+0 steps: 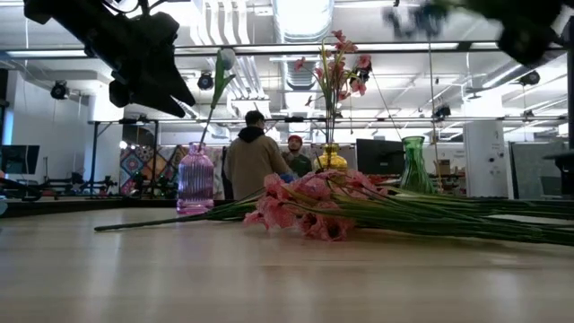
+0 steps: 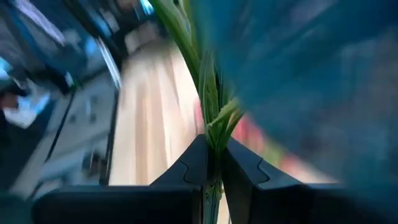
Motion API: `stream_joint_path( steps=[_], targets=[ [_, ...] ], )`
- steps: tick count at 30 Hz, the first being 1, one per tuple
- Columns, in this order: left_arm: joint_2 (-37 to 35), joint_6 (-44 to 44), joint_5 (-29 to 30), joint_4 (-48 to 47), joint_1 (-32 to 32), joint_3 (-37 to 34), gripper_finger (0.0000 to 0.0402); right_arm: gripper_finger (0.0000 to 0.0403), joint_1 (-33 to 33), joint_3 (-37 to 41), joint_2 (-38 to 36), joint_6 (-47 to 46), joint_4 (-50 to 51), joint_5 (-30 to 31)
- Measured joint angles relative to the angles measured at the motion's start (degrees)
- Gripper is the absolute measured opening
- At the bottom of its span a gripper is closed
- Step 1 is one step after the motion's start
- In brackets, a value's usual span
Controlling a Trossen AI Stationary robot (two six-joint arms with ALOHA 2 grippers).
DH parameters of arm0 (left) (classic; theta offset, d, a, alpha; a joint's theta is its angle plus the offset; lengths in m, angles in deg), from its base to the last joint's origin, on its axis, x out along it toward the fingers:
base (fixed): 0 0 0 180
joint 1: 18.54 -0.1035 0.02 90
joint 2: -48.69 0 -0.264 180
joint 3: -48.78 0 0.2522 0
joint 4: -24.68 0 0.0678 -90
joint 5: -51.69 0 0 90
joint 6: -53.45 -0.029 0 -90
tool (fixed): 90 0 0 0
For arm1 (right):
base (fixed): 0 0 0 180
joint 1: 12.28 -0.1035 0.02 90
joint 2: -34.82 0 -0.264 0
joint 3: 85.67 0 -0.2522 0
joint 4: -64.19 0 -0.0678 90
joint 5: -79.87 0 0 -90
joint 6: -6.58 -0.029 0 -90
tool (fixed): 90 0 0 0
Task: Sort flowers into vase by color
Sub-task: Put the middle right blue flowers into the green vase
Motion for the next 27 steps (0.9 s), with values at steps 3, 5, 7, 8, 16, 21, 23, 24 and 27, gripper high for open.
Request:
stream_joint_path(
  steps=[3,5,7,8,16,21,23,24,27],
  targets=[
    [0.0,0.0,0.0,0.0,0.0,0.0,0.0187,0.0027,0.0,0.1,0.1,16.7,-12.5,4.0],
    [0.0,0.0,0.0,0.0,0.0,0.0,0.0187,0.0027,0.0,0.3,0.5,26.7,-20.5,5.9],
    [0.0,0.0,0.0,0.0,0.0,0.0,0.0187,0.0027,0.0,0.9,1.0,36.3,-27.3,7.2],
    [0.0,0.2,0.0,0.0,0.0,0.0,0.0187,0.0027,0.0,1.3,1.1,40.7,-30.3,7.3],
    [0.0,0.7,0.0,0.2,0.0,-0.1,0.0187,0.0027,2.8,7.9,1.2,63.0,-52.1,6.7],
    [0.0,0.7,0.0,0.2,0.0,-0.1,0.0187,0.0027,7.3,11.7,1.2,65.6,-61.7,6.9],
    [0.0,0.7,0.0,0.2,0.0,-0.1,0.0187,0.0027,9.4,12.8,1.2,65.1,-62.7,7.0],
    [0.0,0.7,0.0,0.2,0.0,-0.1,0.0187,0.0027,10.3,13.2,1.2,64.4,-62.8,7.2],
    [0.0,0.7,0.0,0.1,0.0,-0.1,0.0187,0.0027,12.6,14.0,1.2,62.4,-63.0,7.8]
  ],
)
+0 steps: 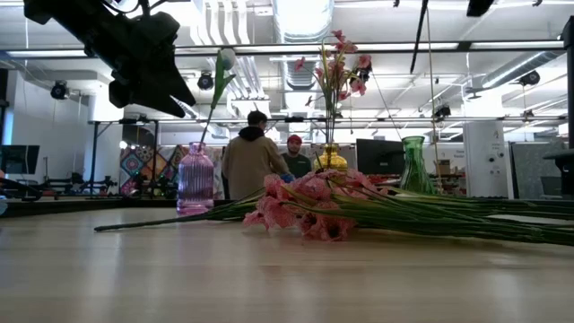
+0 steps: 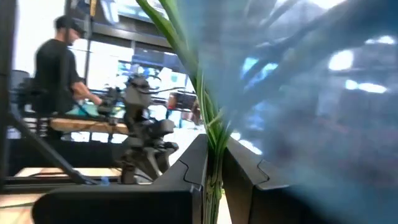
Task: Sort flowers into vase by color
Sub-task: Put the middle right blue flowers into the green vase
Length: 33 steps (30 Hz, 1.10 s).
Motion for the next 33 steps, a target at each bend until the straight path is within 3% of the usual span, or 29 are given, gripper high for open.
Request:
stream_joint_path(
  steps=[12,16,33],
  targets=[
    [0.0,0.0,-0.1,-0.6,0.0,0.0,0.0187,0.0027,1.8,0.0,0.0,-1.4,-0.1,0.4],
    [0.0,1.8,-4.0,-3.2,0.0,0.9,0.0187,0.0027,1.8,-0.2,0.0,-0.8,-0.1,0.7],
    [-0.1,4.6,-9.7,-17.2,0.8,7.0,0.0187,0.0027,3.6,1.6,-1.1,-6.1,-0.1,17.9]
  ],
)
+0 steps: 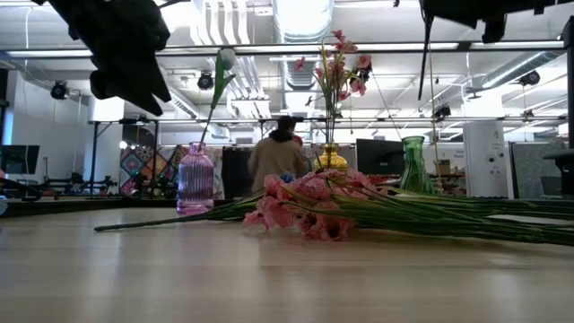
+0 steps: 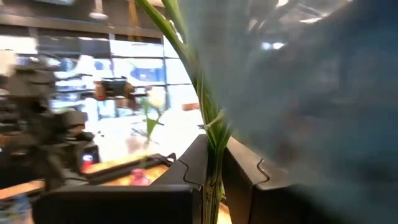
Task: Sort flowers into vase by color
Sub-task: Put the middle right blue flowers into the green vase
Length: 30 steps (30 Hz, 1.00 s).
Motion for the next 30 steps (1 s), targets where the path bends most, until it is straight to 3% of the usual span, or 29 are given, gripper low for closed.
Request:
stream_joint_path(
  steps=[14,30],
  targets=[
    [0.0,5.8,2.3,-4.6,6.6,2.9,0.0187,0.0027,10.1,1.0,4.5,-1.9,0.2,0.1],
    [0.0,7.2,5.0,-4.6,8.0,2.7,0.0187,0.0027,13.6,1.1,11.7,-7.7,0.4,0.3]
  ],
)
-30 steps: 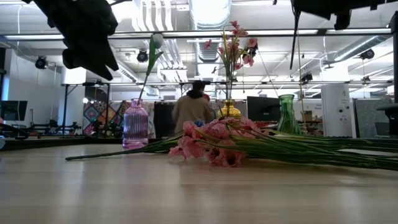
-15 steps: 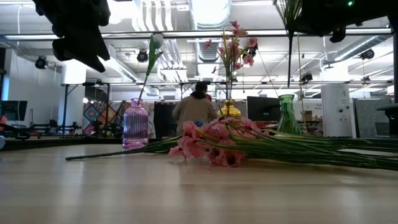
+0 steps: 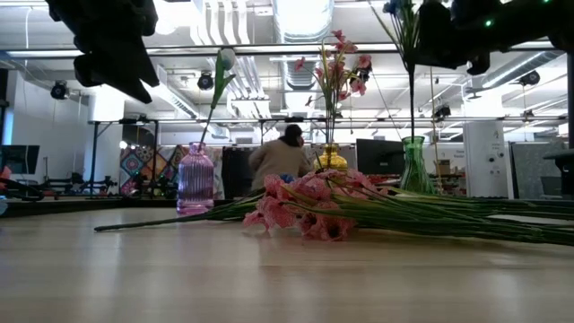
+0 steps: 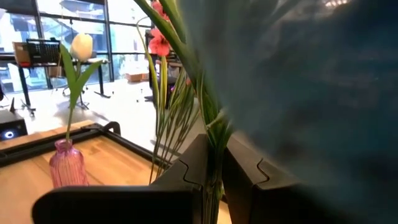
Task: Sort flowers into vase by color
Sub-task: Put the middle right blue flowers into the green vase
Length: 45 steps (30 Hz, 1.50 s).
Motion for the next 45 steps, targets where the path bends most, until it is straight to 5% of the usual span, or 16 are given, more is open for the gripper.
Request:
stream_joint_path(
  steps=[10,24,45],
  targets=[
    [0.0,0.0,0.4,0.0,0.0,0.0,0.0187,0.0046,0.0,0.0,3.6,-2.0,0.0,0.2],
    [0.0,-0.2,0.4,0.0,0.0,-0.1,0.0187,0.0147,-0.1,0.0,3.7,-3.7,1.2,0.3],
    [0.2,0.7,2.3,0.2,0.0,-1.2,0.0187,0.0294,-4.6,-2.8,-6.3,-26.8,38.2,-0.4]
  ],
)
